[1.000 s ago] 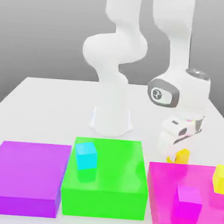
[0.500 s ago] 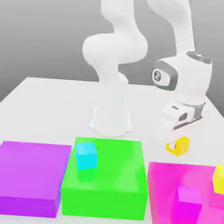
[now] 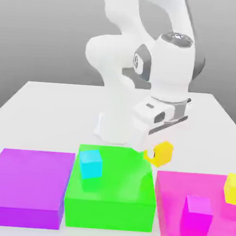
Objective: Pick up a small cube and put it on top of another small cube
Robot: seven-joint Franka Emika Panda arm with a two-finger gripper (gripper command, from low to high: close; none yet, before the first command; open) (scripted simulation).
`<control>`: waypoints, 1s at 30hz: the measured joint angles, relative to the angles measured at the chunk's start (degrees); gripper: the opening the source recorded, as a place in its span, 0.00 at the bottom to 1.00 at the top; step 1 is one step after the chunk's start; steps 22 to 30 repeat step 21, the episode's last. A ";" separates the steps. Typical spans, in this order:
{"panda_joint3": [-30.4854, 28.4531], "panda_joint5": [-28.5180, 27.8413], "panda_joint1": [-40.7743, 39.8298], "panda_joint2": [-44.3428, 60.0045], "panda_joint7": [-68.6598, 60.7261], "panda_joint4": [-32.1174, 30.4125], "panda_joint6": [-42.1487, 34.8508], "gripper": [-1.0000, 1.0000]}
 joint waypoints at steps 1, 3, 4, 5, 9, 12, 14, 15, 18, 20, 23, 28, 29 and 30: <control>-0.96 -0.63 -0.95 -0.71 -1.43 0.39 -1.06 0.00; -2.84 -1.91 -2.89 -2.15 -4.26 1.16 -3.20 0.00; -3.76 -2.56 -3.86 -2.89 -5.65 1.55 -4.28 0.00; -4.67 -3.23 -4.84 -3.63 -7.04 1.94 -5.37 0.00; -8.25 -6.01 -8.73 -6.71 -12.45 3.53 -9.78 0.00; -10.69 -8.10 -11.69 -9.03 -16.39 4.70 -13.04 0.00; -11.67 -8.41 -12.19 -7.20 -17.56 4.15 -10.62 0.00; -12.04 -8.36 -12.18 -5.66 -17.88 3.63 -8.57 0.00; -12.87 -8.04 -12.01 -0.64 -18.56 1.91 -1.87 1.00; -12.87 -8.04 -12.01 -0.64 -18.56 1.91 -1.87 1.00; -12.87 -8.04 -12.01 -0.64 -18.56 1.91 -1.87 1.00; -12.87 -8.04 -12.01 -0.64 -18.56 1.91 -1.87 1.00; -12.87 -8.04 -12.01 -0.64 -18.56 1.91 -1.87 1.00; -12.87 -8.04 -12.01 -0.64 -18.56 1.91 -1.87 1.00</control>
